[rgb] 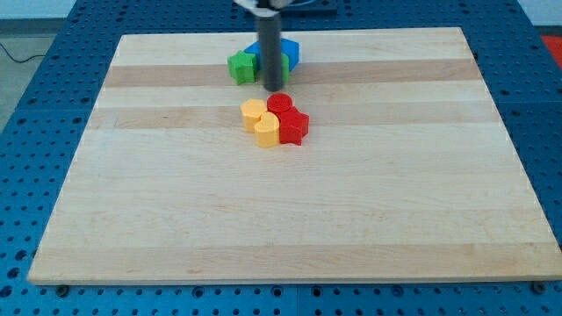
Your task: Separate the group of red and yellow blocks from each other
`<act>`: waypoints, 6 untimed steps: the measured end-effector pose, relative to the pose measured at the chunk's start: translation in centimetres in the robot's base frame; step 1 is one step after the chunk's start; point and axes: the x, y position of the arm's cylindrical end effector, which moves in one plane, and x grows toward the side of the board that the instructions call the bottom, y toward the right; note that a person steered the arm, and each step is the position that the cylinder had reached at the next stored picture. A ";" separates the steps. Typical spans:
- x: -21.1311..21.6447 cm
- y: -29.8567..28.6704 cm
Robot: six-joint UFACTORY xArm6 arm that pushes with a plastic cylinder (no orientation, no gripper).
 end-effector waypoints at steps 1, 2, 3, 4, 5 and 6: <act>0.8 4.3; 2.9 4.5; 4.9 0.9; 7.9 -3.7; 9.3 -6.5; 7.8 -4.4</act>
